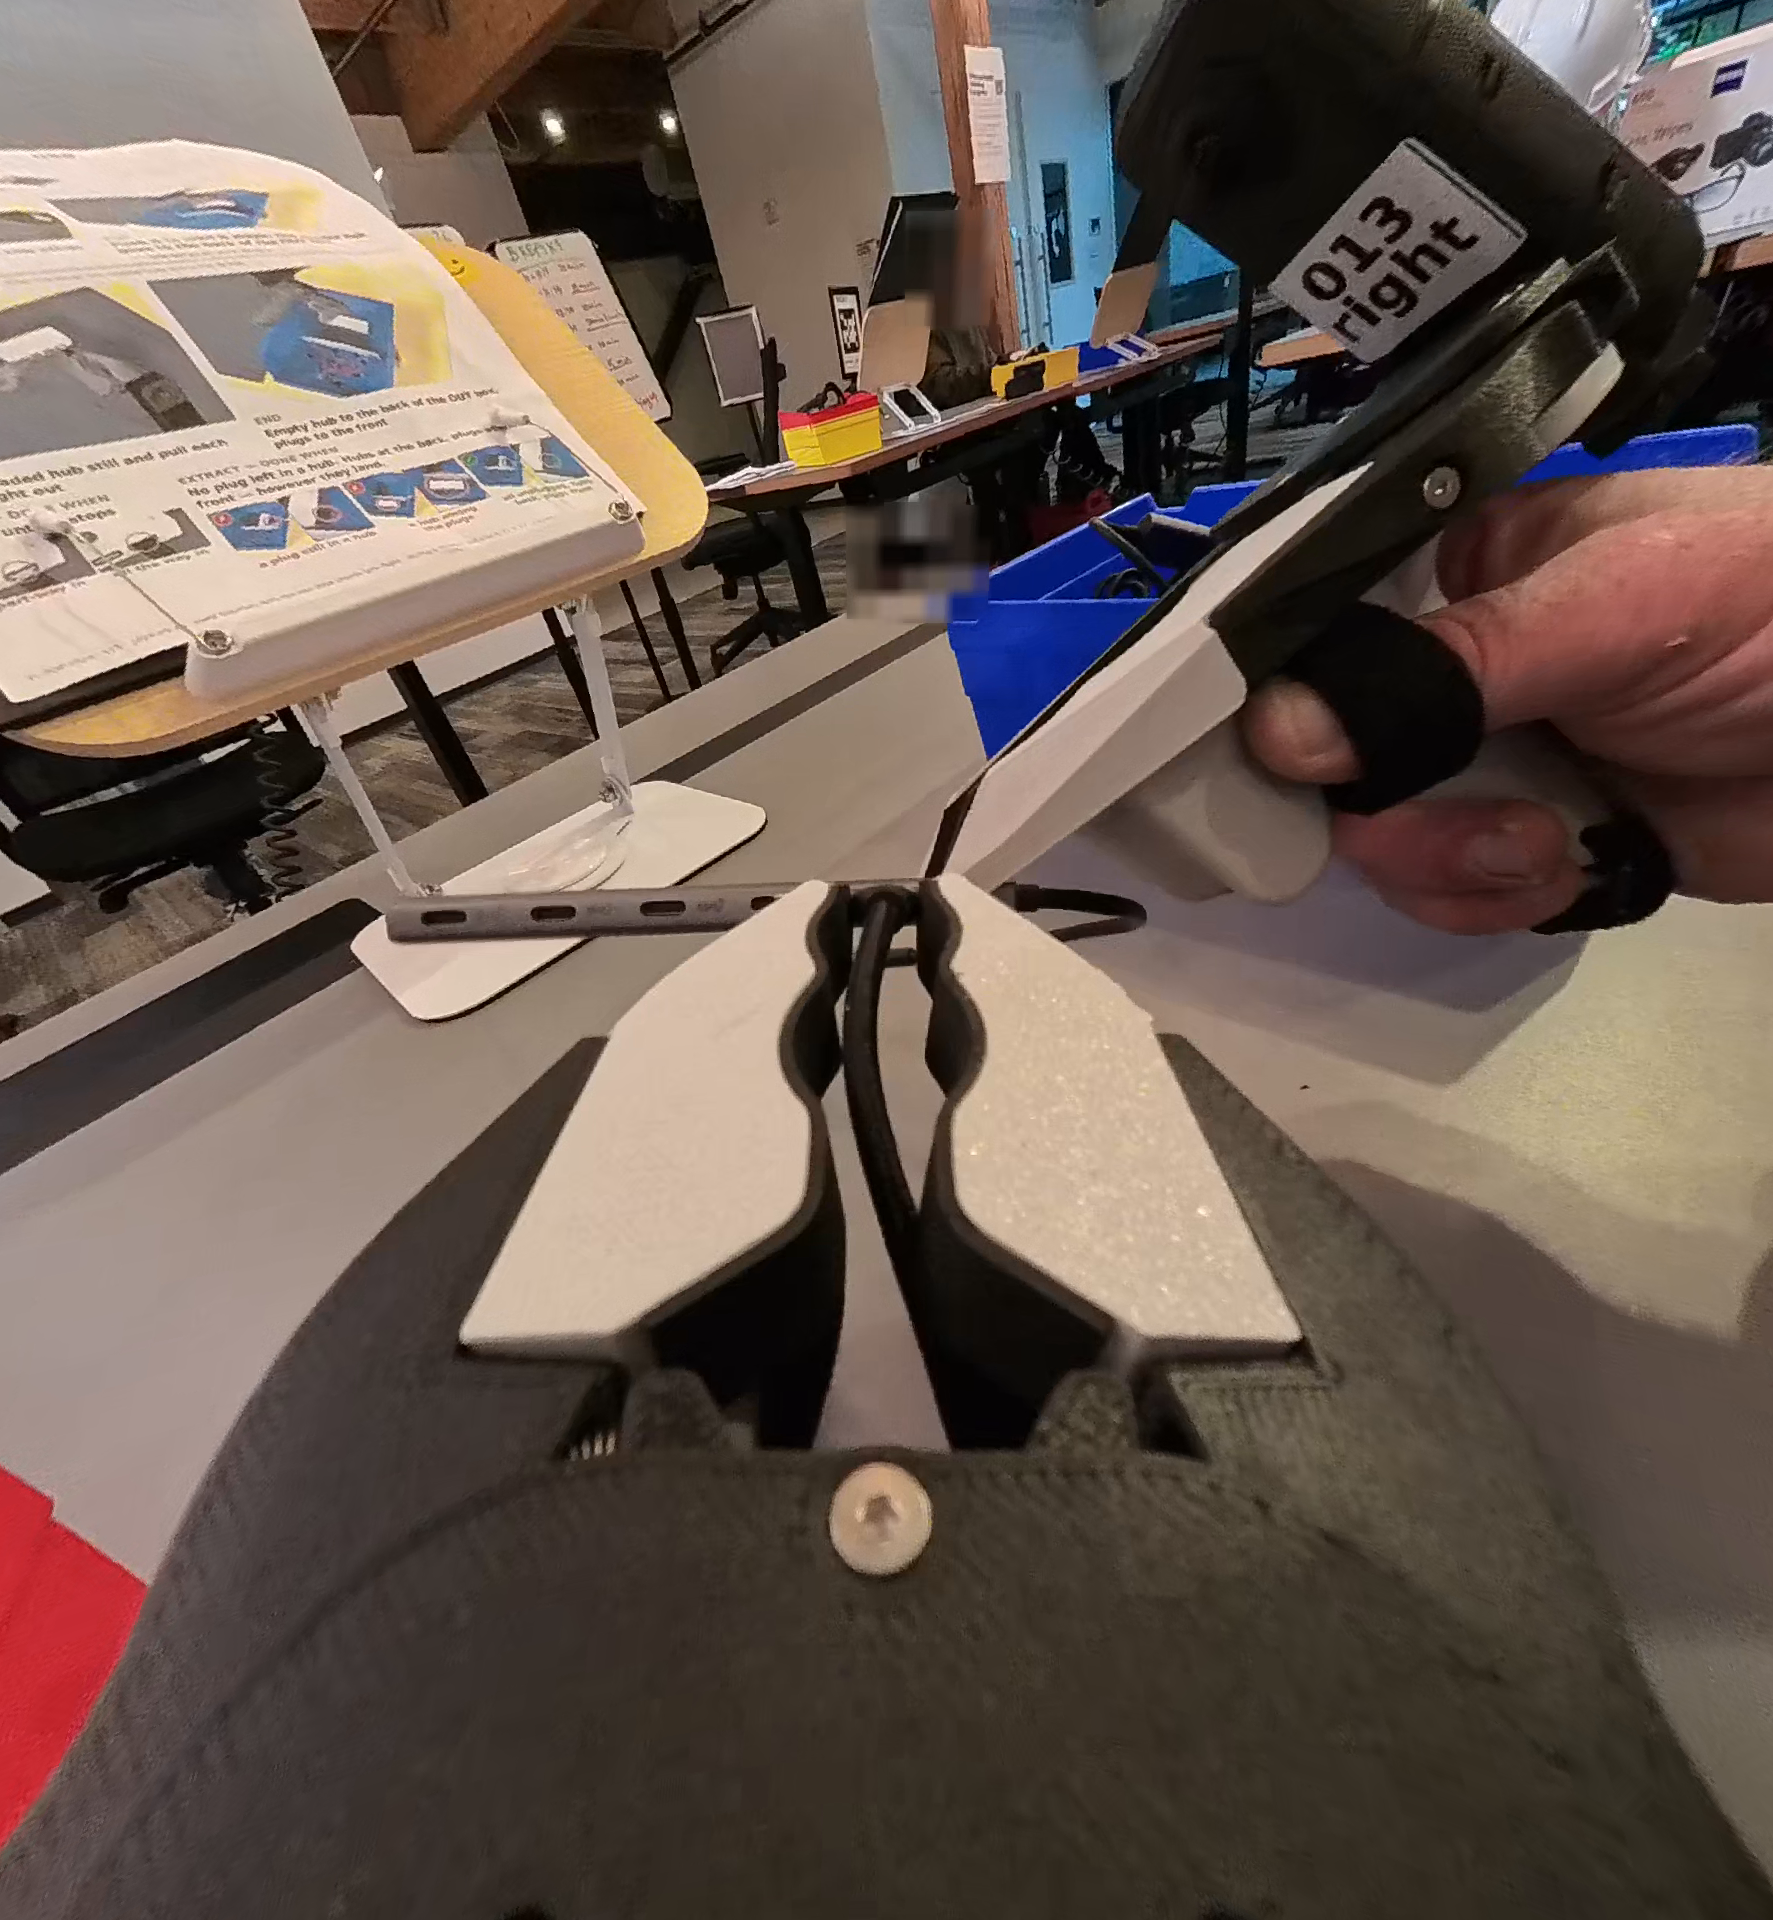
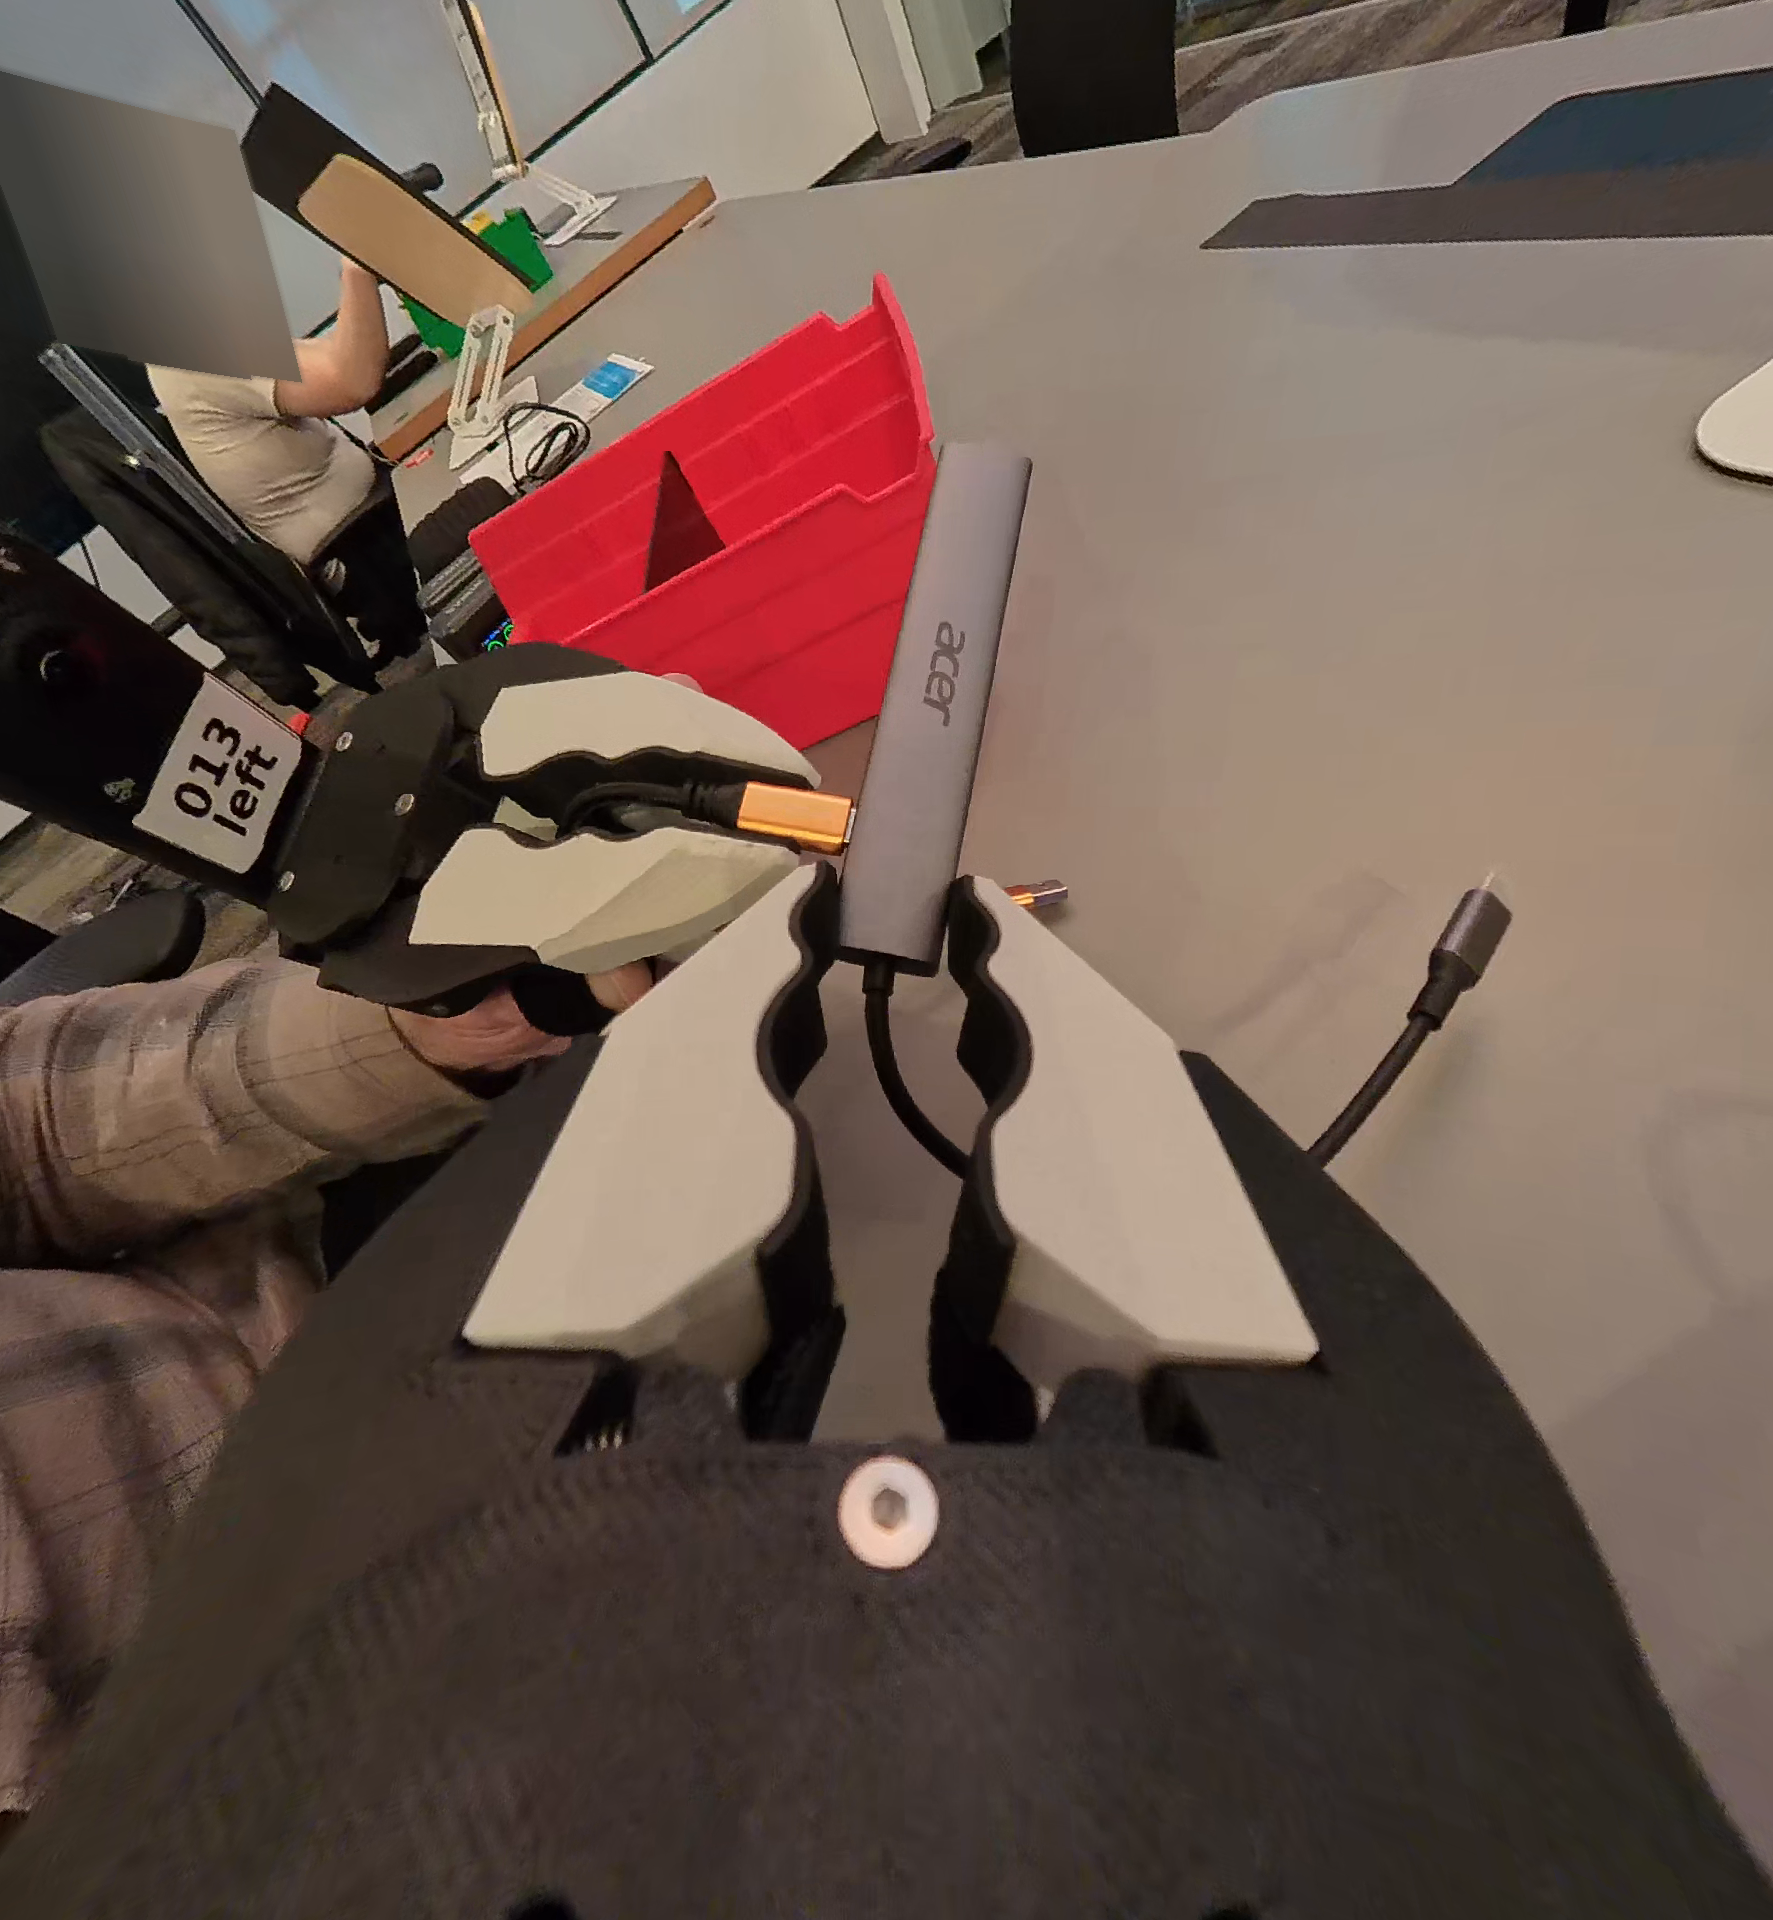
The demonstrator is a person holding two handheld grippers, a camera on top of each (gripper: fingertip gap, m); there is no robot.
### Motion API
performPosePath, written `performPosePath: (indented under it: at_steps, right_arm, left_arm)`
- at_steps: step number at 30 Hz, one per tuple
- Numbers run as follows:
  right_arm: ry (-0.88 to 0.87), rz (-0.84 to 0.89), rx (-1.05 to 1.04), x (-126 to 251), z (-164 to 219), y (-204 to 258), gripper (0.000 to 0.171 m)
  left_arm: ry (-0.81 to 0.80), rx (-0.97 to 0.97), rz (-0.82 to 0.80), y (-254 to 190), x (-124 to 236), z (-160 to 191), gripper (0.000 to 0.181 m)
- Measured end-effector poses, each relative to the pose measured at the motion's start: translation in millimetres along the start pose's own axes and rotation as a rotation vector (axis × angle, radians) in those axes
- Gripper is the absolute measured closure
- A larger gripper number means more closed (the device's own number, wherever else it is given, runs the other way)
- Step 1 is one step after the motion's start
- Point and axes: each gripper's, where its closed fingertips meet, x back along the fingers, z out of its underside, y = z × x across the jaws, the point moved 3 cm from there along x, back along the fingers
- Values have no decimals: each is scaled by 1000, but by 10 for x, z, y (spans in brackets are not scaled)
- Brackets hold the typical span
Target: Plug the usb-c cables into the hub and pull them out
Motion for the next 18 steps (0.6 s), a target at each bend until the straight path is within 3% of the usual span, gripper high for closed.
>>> performPosePath:
  at_steps: [7,14,18]
  right_arm:
    - [-7,24,-8,5,-10,-56,152]
    - [41,172,15,95,124,-351,152]
    - [90,247,60,91,256,-473,152]
  left_arm:
    - [27,-50,-6,18,-36,15,170]
    - [20,-118,39,-10,29,-143,167]
    - [62,-189,15,35,99,-253,174]
